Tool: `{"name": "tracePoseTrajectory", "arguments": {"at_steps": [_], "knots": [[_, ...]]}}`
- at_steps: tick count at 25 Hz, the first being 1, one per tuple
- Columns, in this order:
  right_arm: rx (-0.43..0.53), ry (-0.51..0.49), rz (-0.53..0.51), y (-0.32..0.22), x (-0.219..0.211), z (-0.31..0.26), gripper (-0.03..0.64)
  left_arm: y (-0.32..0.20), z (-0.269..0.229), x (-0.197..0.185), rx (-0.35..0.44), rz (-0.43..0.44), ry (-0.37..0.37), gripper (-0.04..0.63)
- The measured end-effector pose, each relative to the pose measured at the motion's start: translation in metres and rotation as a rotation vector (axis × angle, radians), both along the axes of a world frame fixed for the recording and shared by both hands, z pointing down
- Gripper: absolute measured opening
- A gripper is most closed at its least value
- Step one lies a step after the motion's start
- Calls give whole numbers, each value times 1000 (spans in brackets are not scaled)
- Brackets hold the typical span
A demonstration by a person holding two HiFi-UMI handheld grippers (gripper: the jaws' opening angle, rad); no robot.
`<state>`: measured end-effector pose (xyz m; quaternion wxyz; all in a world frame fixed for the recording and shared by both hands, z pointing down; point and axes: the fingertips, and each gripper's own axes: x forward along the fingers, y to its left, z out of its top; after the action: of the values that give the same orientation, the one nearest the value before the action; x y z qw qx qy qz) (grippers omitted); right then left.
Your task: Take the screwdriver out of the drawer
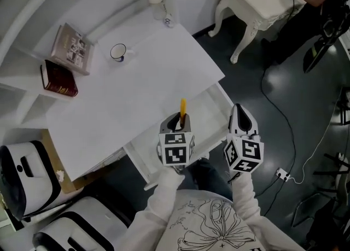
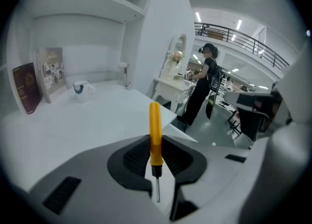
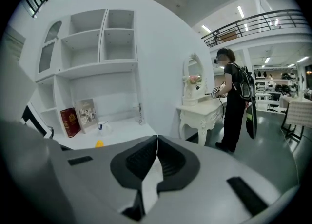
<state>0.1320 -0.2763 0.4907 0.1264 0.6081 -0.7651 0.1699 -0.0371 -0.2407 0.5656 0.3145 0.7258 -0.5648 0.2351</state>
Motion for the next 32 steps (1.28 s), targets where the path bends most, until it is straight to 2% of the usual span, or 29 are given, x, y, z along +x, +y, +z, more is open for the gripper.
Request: {"name": "tracePoseTrajectory", "arguments": {"at_steps": [10,21,32], "knots": [[154,-23,-47,-2,-21,-74,3,-12,-108,-24,243,-64,1,69],[278,-35,-65,0,-24,-136,3,-4,-200,-37,456,-91,-5,69],[332,-23,-82,6,-21,-156,3,5,-232,-40,569,-137,4,69]]}}
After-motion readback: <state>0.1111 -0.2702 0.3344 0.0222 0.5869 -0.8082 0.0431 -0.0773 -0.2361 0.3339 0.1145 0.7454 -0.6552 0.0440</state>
